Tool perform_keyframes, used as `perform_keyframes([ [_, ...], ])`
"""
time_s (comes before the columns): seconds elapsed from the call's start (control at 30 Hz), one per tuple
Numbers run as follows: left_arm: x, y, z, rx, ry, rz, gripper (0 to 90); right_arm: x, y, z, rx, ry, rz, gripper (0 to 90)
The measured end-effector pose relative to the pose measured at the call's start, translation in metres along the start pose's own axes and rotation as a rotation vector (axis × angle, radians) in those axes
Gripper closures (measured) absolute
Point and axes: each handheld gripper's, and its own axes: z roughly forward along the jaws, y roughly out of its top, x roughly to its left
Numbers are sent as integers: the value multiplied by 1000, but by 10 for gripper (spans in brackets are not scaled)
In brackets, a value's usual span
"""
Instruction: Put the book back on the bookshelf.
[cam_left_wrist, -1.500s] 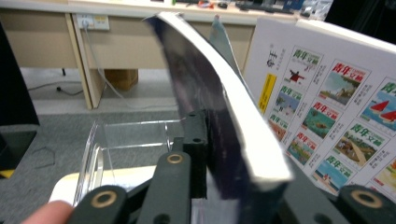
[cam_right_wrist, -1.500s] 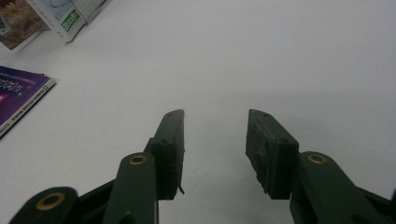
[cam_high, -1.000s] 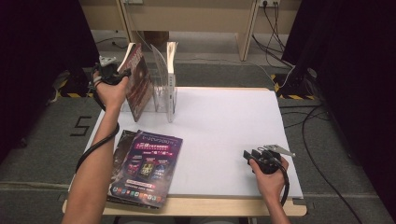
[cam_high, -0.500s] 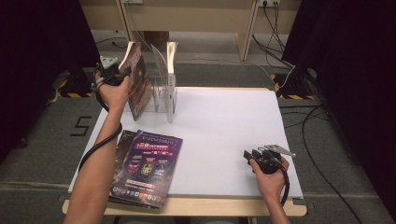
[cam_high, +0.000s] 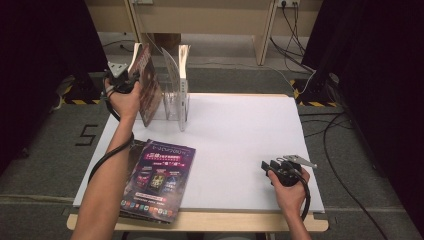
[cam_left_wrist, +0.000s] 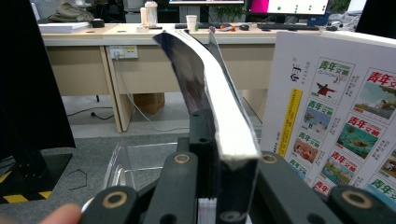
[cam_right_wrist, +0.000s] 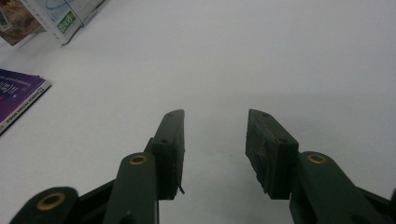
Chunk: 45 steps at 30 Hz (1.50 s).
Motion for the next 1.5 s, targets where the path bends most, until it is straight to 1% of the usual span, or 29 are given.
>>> perform_keyframes([
  [0.1, 1, 0, 0, -2, 3, -2, 842, 1, 0, 0, 0, 2, -1, 577],
  [0.23, 1, -2, 0, -11, 29, -14, 840, 2, 0, 0, 4, 4, 5, 577],
  [0.3, 1, -2, 0, -8, 43, -8, 839, 2, 0, -1, 3, 4, 6, 577],
  [0.4, 0, 0, 1, 0, 36, -9, 836, 1, 0, 0, 2, 4, 0, 577],
  [0.5, 0, 0, 2, 2, 47, 11, 822, 1, 0, 0, 3, 5, -1, 577],
  [0.6, 1, -2, 2, 1, 54, 11, 809, 1, 0, 0, 5, 5, 4, 577],
  [0.73, 4, -5, 1, 7, 50, -11, 781, 0, 0, -1, 1, 2, -1, 577],
  [0.77, 5, -5, 1, 10, 47, -13, 773, 0, 0, -1, -2, -2, -12, 577],
  [0.8, 5, -6, 1, 12, 42, -19, 765, 1, 0, -1, -1, 5, -3, 577],
  [0.93, 8, -8, 0, 24, 27, -29, 749, 2, 0, -1, 3, 4, 0, 577],
  [1.0, 8, -8, -1, 23, 27, -26, 743, 2, 0, 0, 0, 6, -10, 577],
  [1.07, 8, -9, -2, 29, 21, -33, 727, 2, 0, 0, 1, 7, -10, 577],
  [1.13, 9, -11, -3, 29, 18, -49, 707, 2, 0, 0, 1, 7, -9, 577],
  [1.27, 11, -14, -8, 37, 9, -63, 686, 2, 0, -1, 0, 5, -14, 577],
  [1.33, 13, -15, -11, 43, 2, -87, 674, 3, 0, -1, -1, 6, -12, 577],
  [1.4, 15, -15, -14, 51, -5, -124, 656, 3, 0, -1, -3, 2, -15, 577],
  [1.43, 16, -15, -15, 54, -2, -134, 648, 3, 0, 0, -4, 1, -13, 577],
  [1.5, 17, -15, -18, 58, 3, -136, 634, 4, 0, -1, 1, 2, -12, 576],
])
